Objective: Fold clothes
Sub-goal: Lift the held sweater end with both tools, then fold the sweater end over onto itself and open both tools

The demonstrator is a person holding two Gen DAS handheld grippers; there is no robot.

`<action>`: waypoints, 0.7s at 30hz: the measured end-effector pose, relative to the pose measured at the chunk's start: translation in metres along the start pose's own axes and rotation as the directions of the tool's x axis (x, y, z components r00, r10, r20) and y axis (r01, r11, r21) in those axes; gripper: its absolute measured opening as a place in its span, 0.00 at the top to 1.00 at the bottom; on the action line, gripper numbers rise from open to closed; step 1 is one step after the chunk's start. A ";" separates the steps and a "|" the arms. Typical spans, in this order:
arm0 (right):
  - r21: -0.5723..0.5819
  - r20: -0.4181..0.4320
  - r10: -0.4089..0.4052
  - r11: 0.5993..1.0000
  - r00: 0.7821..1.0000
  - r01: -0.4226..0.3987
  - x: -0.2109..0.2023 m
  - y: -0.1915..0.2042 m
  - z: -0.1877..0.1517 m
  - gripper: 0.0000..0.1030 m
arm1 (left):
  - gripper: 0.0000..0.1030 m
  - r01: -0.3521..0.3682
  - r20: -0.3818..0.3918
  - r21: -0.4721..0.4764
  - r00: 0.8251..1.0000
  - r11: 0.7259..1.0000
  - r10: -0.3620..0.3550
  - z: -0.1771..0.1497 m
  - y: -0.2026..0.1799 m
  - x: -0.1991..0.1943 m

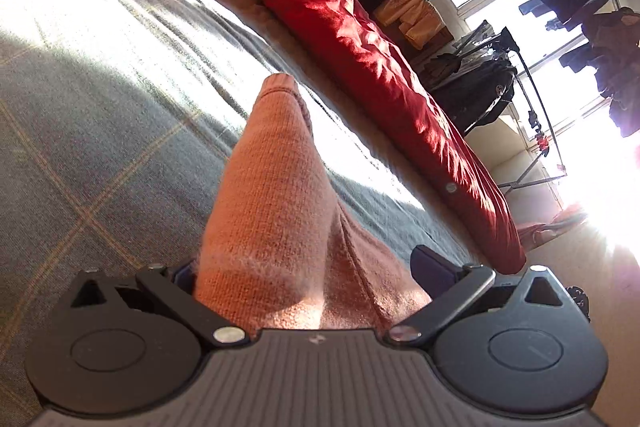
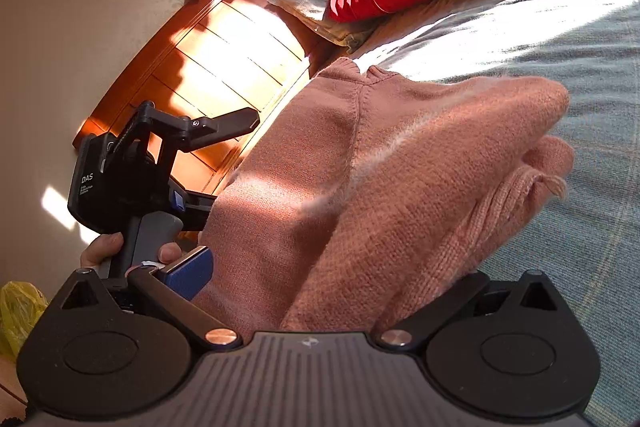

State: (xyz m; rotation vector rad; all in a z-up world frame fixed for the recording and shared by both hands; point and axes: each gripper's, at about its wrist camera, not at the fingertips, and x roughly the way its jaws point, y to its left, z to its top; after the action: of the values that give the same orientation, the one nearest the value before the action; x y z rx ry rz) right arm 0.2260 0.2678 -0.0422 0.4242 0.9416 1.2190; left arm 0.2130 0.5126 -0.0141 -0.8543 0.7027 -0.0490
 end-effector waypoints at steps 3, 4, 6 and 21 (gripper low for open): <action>-0.008 0.001 0.000 1.000 1.000 0.000 0.012 0.000 -0.001 0.00 | 0.03 -0.006 0.009 -0.022 1.000 1.000 0.006 0.011 0.014 0.006; 0.000 -0.004 -0.001 1.000 1.000 0.001 0.016 -0.002 -0.003 0.00 | 0.03 -0.016 0.007 -0.036 1.000 0.999 0.016 0.014 0.020 0.011; 0.022 -0.034 -0.005 1.000 0.999 0.006 0.023 -0.009 -0.008 0.00 | 0.03 -0.060 -0.001 -0.056 0.998 0.997 0.060 0.015 0.032 0.020; 0.028 0.098 -0.103 0.995 0.990 0.101 -0.053 -0.046 -0.007 0.00 | 0.03 -0.048 -0.036 0.122 0.998 0.991 0.053 -0.007 0.003 -0.019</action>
State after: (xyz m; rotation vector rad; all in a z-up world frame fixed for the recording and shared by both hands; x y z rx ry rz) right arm 0.2458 0.2023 -0.0600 0.4458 0.8818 1.0859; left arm 0.1933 0.5154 -0.0089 -0.7206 0.7500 -0.0627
